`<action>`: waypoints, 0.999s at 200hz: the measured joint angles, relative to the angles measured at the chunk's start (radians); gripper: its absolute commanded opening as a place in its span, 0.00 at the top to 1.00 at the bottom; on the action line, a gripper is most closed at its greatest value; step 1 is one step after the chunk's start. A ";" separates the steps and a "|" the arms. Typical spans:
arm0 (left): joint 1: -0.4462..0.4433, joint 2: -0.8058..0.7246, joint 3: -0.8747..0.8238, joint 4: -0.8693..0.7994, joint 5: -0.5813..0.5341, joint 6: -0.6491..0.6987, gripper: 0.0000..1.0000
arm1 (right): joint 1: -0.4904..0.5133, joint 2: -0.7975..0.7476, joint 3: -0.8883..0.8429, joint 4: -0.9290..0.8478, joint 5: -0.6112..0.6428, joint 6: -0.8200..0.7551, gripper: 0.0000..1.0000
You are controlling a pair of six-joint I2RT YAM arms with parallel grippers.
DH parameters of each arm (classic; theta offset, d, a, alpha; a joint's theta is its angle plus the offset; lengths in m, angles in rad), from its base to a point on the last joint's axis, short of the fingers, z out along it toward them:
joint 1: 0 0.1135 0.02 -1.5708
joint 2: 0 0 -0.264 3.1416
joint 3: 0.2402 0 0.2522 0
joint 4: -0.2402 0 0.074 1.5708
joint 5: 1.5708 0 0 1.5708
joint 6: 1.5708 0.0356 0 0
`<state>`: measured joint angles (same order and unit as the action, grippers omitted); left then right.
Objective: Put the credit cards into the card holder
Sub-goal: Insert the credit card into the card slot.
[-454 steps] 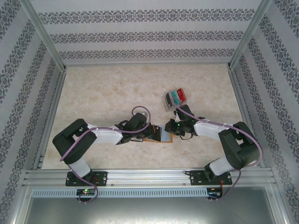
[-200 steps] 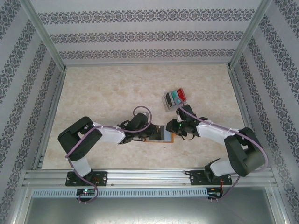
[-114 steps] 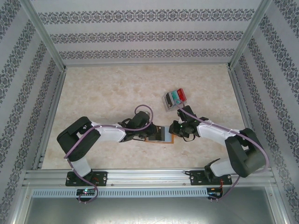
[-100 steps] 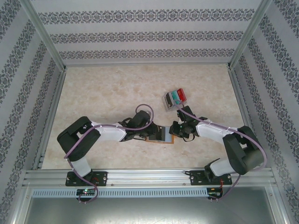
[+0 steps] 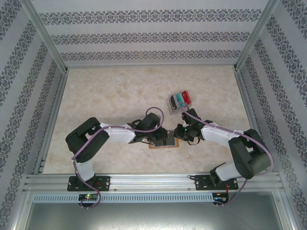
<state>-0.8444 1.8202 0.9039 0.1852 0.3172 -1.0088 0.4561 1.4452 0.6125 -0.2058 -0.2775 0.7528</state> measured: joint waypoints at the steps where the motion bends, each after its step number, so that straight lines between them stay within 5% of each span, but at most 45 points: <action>1: 0.000 0.000 0.000 0.000 0.000 0.000 0.75 | 0.000 0.000 0.000 0.000 0.000 0.000 0.83; 65: 0.000 0.010 0.011 -0.003 0.023 0.000 0.63 | 0.000 0.000 0.000 0.000 0.002 0.003 0.82; 100: -0.010 -0.037 0.010 -0.088 -0.053 0.014 0.55 | 0.000 0.000 0.000 0.000 0.004 0.002 0.82; 170: -0.011 -0.079 0.005 -0.179 -0.124 0.041 0.55 | 0.000 -0.045 0.000 -0.008 0.012 0.000 0.74; 200: -0.011 -0.118 0.005 -0.186 -0.148 0.052 0.70 | 0.005 -0.115 0.013 -0.029 0.025 -0.006 0.82</action>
<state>-0.8555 1.7020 0.9092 -0.0006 0.1692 -0.9569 0.4610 1.3304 0.6258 -0.2352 -0.2527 0.7471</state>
